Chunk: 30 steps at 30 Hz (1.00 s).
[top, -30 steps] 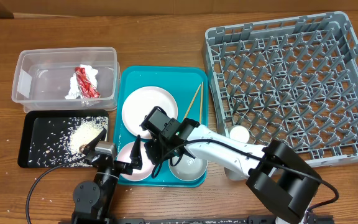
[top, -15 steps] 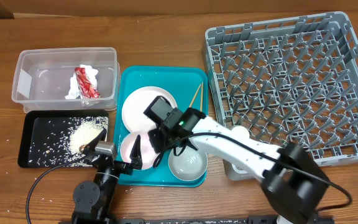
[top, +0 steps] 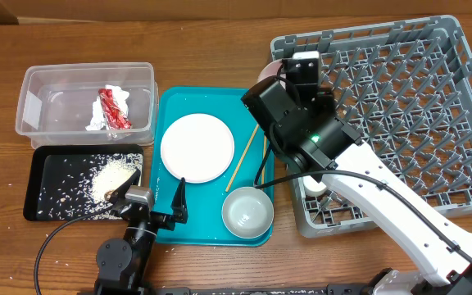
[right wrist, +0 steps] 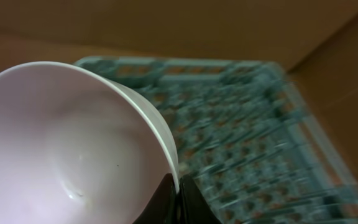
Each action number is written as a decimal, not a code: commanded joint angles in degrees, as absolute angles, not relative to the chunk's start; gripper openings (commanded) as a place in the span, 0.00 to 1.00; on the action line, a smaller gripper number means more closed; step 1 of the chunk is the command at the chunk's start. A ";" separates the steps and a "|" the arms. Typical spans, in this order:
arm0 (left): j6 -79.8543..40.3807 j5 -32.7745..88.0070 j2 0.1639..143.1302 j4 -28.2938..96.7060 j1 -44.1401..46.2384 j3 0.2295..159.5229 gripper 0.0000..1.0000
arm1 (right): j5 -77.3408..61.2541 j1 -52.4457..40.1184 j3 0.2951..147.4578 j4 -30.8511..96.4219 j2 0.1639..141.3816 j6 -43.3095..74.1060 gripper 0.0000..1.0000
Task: Sort waste into correct bins and load items into the dishwasher
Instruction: 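Lift the pink bowl and stand it in the grey rack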
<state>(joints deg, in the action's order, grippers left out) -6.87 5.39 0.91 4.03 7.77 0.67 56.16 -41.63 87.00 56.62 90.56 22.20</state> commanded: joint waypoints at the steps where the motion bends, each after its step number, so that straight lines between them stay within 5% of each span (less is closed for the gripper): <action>1: -6.81 5.80 0.27 3.90 7.42 0.27 1.00 | 73.87 -40.93 88.36 56.73 89.80 17.91 0.04; 19: -6.81 5.80 0.27 3.90 7.42 0.27 1.00 | 62.98 -18.09 78.63 58.41 91.68 12.82 0.04; 30: -6.81 5.80 0.27 3.90 7.42 0.27 1.00 | 63.44 -17.04 77.25 55.75 101.30 11.68 0.04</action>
